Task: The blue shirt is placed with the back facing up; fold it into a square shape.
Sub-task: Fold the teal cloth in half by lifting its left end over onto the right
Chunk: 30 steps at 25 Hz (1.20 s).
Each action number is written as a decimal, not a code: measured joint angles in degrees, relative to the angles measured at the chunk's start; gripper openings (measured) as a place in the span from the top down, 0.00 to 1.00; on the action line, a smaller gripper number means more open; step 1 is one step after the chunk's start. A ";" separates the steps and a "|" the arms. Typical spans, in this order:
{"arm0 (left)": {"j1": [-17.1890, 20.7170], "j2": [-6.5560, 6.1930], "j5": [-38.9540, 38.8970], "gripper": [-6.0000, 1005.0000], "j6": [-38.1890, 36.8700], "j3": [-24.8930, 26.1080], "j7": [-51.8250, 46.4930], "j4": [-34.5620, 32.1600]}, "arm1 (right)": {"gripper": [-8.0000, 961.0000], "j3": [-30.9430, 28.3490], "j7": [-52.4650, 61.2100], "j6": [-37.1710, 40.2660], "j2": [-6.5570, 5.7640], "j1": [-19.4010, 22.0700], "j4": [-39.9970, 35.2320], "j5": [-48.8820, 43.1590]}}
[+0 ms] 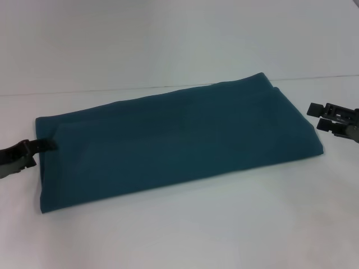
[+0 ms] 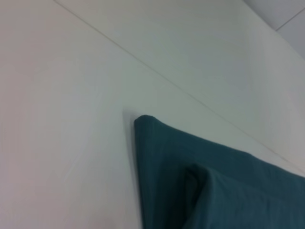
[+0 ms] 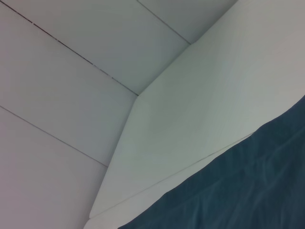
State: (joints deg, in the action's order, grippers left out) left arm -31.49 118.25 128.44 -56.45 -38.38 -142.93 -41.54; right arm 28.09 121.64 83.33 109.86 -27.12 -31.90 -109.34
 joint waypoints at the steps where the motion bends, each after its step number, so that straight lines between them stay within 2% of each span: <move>1: -0.17 -0.04 0.39 0.20 0.09 -0.02 -0.13 0.21 | 0.06 0.02 0.00 -0.06 0.00 -0.06 0.00 0.00; 24: -0.91 -0.30 2.24 0.21 1.18 -0.16 -2.12 3.25 | 0.06 0.08 0.01 -0.14 0.00 0.12 0.00 0.00; 30: -1.30 -0.02 2.69 0.21 0.39 -0.20 -2.47 3.25 | 0.06 0.11 0.01 -0.14 0.09 0.26 0.00 0.00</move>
State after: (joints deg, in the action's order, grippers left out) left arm -32.79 118.23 131.13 -56.07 -38.58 -145.41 -38.29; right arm 28.20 121.64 83.19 109.95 -26.86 -31.91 -109.33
